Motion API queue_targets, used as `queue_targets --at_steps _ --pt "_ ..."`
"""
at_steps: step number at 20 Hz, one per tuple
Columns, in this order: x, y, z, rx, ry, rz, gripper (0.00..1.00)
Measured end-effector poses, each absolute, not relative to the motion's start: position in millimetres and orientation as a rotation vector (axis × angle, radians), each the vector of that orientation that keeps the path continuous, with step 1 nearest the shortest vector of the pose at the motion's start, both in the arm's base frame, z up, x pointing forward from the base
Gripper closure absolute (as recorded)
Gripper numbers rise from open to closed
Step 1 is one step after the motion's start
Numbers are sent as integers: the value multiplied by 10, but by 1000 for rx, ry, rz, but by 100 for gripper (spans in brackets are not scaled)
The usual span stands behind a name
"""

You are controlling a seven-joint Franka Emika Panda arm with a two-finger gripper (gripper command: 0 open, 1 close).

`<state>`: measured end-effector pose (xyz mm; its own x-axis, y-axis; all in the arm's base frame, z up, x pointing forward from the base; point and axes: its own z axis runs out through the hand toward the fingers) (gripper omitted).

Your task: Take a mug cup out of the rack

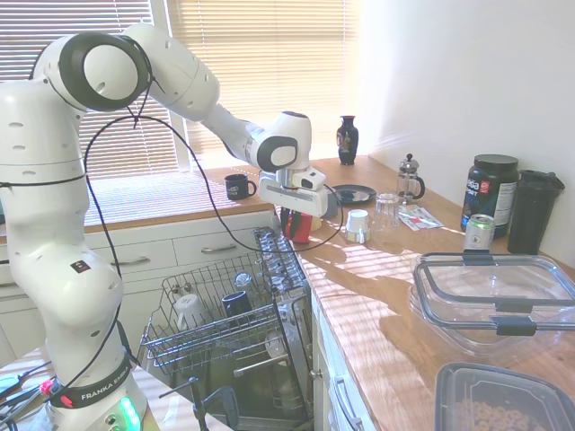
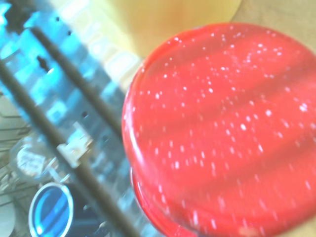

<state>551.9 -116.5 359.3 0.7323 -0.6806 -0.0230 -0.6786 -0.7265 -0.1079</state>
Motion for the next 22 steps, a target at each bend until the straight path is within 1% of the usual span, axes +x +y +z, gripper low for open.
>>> queue_targets --at_steps 4,5,12,22 --pt "5678 -1200 3450 -2831 1125 14 100" --pt "5707 -1221 3422 -2833 1135 19 0" --pt "5793 -1272 3435 -2828 1182 19 0" --pt "5788 -1297 3499 -2838 1213 -22 0"
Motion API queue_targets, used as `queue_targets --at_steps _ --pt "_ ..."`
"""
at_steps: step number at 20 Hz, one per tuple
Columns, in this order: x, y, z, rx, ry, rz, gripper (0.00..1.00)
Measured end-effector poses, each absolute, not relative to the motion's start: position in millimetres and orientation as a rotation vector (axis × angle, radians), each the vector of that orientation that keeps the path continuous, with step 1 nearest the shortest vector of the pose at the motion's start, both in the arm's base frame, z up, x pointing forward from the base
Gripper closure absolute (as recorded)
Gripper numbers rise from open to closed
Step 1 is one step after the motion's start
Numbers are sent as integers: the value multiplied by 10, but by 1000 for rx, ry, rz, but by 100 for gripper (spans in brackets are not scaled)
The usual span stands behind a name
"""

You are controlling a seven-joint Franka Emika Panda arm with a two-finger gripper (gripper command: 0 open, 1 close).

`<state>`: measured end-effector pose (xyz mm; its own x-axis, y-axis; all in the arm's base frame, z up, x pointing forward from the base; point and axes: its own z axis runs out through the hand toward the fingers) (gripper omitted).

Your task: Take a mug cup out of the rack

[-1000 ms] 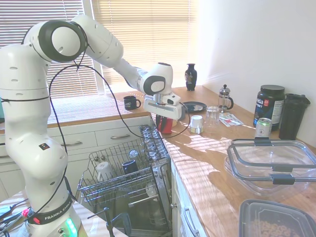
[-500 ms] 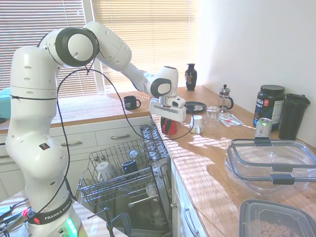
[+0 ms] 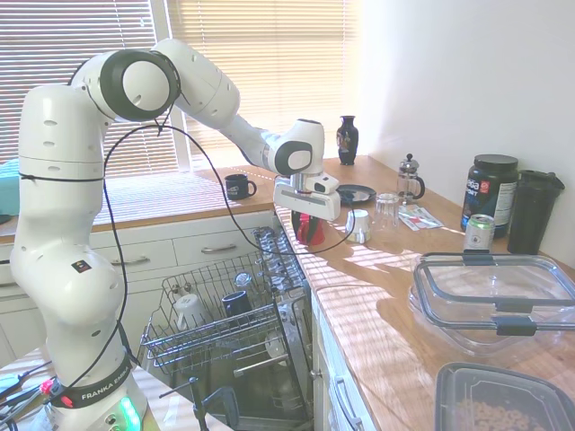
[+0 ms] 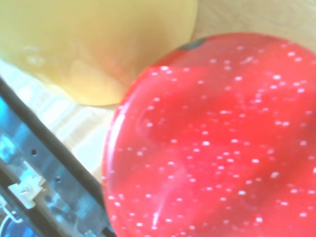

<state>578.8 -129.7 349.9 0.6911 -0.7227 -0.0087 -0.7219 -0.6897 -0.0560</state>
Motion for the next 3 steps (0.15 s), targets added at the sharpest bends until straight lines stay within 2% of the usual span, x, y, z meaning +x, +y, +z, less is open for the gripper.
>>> queue_targets --at_steps 3 --pt "5601 -1186 3625 -2850 1212 -58 0"
